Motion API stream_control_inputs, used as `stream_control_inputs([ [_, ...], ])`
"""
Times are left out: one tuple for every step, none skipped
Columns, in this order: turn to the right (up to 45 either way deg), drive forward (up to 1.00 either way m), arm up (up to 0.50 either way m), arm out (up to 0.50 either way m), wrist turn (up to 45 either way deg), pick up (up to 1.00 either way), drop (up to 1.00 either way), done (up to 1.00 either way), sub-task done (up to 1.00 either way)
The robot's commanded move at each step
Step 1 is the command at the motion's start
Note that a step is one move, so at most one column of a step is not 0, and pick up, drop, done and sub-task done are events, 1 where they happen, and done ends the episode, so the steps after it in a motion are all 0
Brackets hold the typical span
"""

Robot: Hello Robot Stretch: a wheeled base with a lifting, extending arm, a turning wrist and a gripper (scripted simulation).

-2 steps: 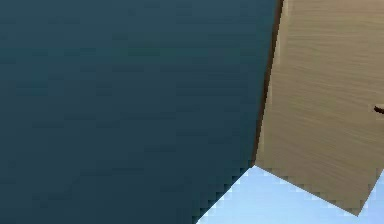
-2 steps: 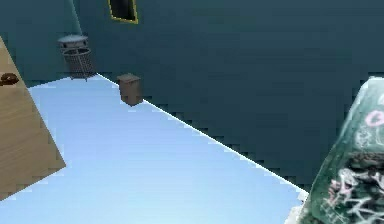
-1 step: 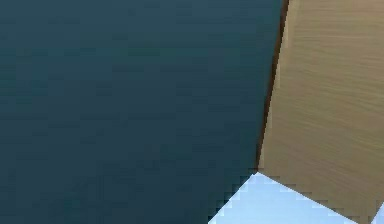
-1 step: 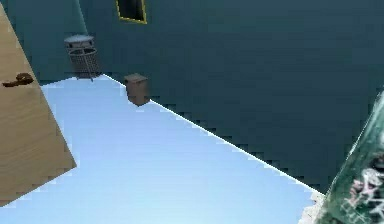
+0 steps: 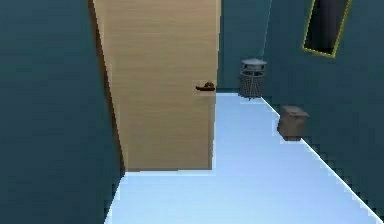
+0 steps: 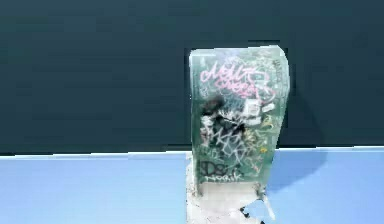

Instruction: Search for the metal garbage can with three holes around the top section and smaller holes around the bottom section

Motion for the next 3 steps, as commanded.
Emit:
stream_control_inputs([
  [24.0, 0.0, 0.0, 0.0, 0.0, 0.0, 0.0, 0.0, 0.0],
  [0.0, 1.0, 0.0, 0.0, 0.0, 0.0, 0.0, 0.0, 0.0],
  [0.0, 0.55, 0.0, 0.0, 0.0, 0.0, 0.0, 0.0, 0.0],
])
